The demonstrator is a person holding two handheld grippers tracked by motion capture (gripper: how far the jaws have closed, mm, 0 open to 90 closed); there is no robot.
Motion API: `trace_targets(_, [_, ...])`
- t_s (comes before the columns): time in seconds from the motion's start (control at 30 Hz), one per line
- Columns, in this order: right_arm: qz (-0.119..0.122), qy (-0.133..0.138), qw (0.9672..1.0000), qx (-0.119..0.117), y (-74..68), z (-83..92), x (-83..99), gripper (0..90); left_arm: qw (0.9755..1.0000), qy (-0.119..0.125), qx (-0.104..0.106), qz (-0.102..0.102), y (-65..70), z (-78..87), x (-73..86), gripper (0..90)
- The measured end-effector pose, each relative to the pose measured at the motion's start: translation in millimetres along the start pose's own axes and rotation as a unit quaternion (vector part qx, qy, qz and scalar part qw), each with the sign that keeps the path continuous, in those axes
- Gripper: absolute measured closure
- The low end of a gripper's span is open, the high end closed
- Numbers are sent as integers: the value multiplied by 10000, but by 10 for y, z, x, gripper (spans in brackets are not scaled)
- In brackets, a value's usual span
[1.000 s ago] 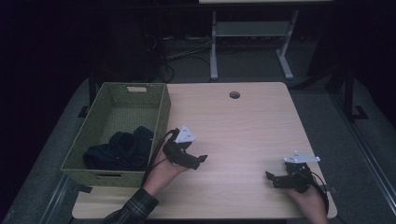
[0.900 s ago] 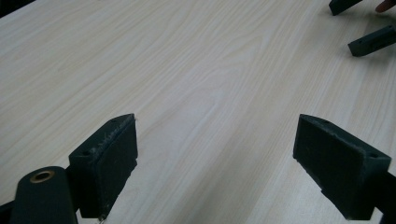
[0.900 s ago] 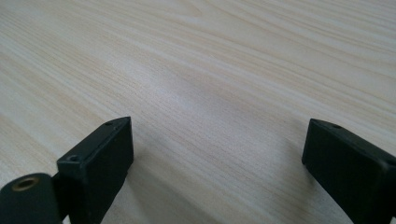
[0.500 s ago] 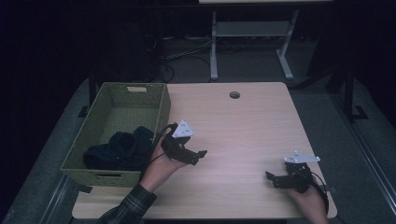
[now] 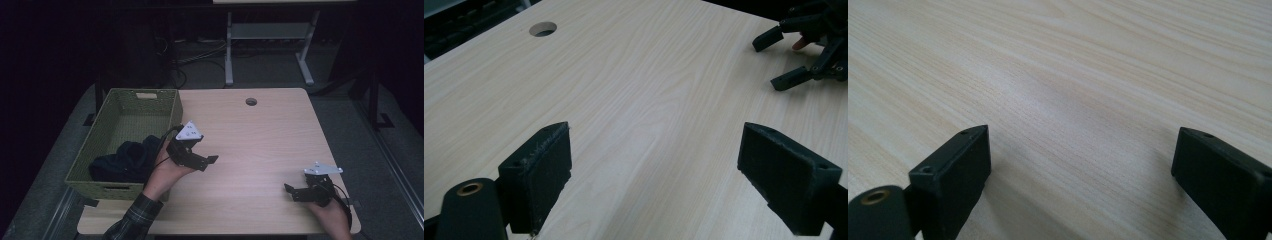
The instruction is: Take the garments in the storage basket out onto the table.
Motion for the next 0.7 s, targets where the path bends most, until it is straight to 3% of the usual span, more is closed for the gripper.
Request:
trace_targets(0.4, [1, 0, 10000, -1, 0, 0, 0, 85, 9999, 10, 95, 103, -106, 102, -17, 136])
trace_targets(0.7, [-3, -1, 10000, -1, 0, 0, 0, 85, 9999, 52, 32, 137, -173, 221, -26, 137])
Point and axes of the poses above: each handheld gripper's, and its own axes: z roughly backward along the jaws, x roughly out of its underside, y roughly to its right, the point moved 3 cm from there along -z, roughly forward along the jaws, and after that the axes turned 15 degrees about z, right-handed, at the moved point
